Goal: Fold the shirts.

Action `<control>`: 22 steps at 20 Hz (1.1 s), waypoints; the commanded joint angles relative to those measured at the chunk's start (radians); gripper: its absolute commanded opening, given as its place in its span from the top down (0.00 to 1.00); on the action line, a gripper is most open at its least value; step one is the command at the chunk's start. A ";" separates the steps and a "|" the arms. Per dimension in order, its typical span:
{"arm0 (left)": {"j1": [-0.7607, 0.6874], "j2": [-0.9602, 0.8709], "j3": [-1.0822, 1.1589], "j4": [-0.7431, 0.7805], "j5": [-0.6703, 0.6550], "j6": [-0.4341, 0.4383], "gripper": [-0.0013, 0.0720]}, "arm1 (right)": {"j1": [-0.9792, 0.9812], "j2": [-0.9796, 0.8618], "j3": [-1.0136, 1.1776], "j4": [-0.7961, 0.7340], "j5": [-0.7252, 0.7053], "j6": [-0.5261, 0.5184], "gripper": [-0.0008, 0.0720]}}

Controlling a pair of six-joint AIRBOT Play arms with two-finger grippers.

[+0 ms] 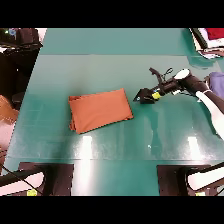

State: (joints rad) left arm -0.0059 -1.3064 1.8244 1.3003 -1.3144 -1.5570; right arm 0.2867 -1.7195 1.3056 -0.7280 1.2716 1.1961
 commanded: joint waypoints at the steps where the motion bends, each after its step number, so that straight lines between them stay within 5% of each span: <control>1: 0.000 0.000 0.000 -0.007 0.005 0.021 0.95 | 0.066 -0.087 0.066 0.010 0.013 0.005 0.08; 3: 0.000 0.000 0.000 -0.007 0.005 0.021 0.95 | 0.135 -0.146 0.127 0.072 0.011 0.008 0.19; 6: 0.000 0.000 0.000 -0.007 0.005 0.021 0.95 | 0.235 -0.229 0.222 0.136 0.009 0.008 0.21; 7: 0.000 0.000 0.000 -0.007 0.005 0.021 0.95 | 0.262 -0.249 0.250 0.133 0.010 0.008 0.31; 10: 0.000 0.000 0.000 -0.026 0.005 0.020 0.95 | 0.312 -0.290 0.332 0.130 0.005 0.006 0.81; 12: 0.000 0.000 0.000 -0.064 0.005 0.020 0.95 | 0.309 -0.290 0.374 0.121 -0.007 0.006 0.96; 17: -0.113 0.000 -0.006 -0.071 0.035 0.020 0.95 | 0.127 -0.207 0.480 0.015 -0.013 0.038 0.96; 22: -0.278 0.000 -0.054 -0.071 0.151 0.019 0.95 | -0.252 -0.049 0.509 -0.067 -0.034 0.038 0.96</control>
State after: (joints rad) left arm -0.2031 -1.3067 1.7927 1.2308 -1.2320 -1.5368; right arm 0.2188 -1.8423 1.7954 -0.7403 1.2556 1.2282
